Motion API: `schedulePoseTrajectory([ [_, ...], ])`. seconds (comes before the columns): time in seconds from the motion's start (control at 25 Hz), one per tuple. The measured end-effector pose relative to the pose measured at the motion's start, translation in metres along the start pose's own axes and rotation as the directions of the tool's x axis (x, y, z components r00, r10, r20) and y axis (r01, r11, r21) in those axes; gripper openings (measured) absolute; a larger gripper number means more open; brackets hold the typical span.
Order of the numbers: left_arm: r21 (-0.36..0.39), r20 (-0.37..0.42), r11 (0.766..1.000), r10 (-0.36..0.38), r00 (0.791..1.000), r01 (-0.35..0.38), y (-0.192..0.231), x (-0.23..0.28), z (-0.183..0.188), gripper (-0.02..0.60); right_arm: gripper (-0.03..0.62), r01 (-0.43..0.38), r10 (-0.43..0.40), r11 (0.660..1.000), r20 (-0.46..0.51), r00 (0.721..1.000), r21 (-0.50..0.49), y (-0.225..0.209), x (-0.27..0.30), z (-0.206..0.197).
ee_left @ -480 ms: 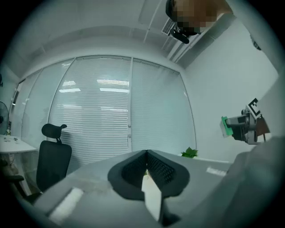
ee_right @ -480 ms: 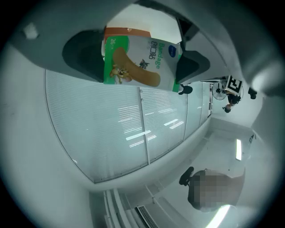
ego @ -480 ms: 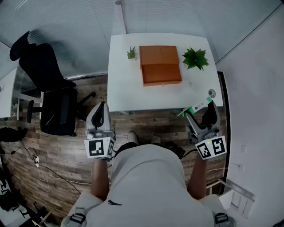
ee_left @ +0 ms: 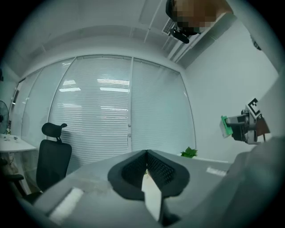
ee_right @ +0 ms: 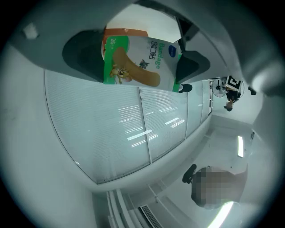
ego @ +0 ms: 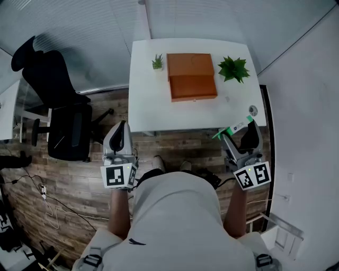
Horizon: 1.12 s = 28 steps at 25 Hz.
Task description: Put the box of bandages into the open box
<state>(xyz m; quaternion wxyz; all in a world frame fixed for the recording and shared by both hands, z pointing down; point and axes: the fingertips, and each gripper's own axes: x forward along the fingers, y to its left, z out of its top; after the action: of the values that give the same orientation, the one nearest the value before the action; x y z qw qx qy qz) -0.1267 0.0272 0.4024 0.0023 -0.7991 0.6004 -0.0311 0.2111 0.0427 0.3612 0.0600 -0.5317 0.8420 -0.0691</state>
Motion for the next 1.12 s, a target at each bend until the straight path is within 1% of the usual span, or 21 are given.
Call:
schedulePoseTrajectory([
  [0.28, -0.006, 0.001, 1.0, -0.006, 1.0, 0.006, 0.004, -0.003, -0.002, 0.006, 0.495, 0.003, -0.003, 1.0, 0.0, 1.0, 0.01, 0.005, 0.0, 0.0],
  [0.6, -0.01, 0.004, 1.0, -0.029, 1.0, 0.03, 0.017, 0.001, 0.0, 0.006, 0.495, 0.028, -0.029, 0.999, 0.013, 0.999, 0.045, 0.012, 0.007, 0.001],
  [0.8, -0.017, 0.007, 0.999, -0.046, 0.999, 0.046, 0.034, 0.011, 0.003, 0.006, 0.495, 0.061, -0.062, 0.997, 0.013, 0.998, 0.051, 0.017, 0.021, 0.0],
  [0.92, -0.02, 0.014, 0.997, -0.069, 0.998, 0.069, 0.043, 0.02, 0.006, 0.006, 0.495, 0.078, -0.079, 0.995, 0.019, 0.997, 0.057, 0.02, 0.034, 0.0],
  [1.12, -0.008, 0.027, 0.995, -0.096, 0.995, 0.096, 0.06, 0.035, 0.008, 0.006, 0.495, 0.104, -0.104, 0.994, 0.013, 0.994, 0.037, 0.022, 0.055, -0.004],
])
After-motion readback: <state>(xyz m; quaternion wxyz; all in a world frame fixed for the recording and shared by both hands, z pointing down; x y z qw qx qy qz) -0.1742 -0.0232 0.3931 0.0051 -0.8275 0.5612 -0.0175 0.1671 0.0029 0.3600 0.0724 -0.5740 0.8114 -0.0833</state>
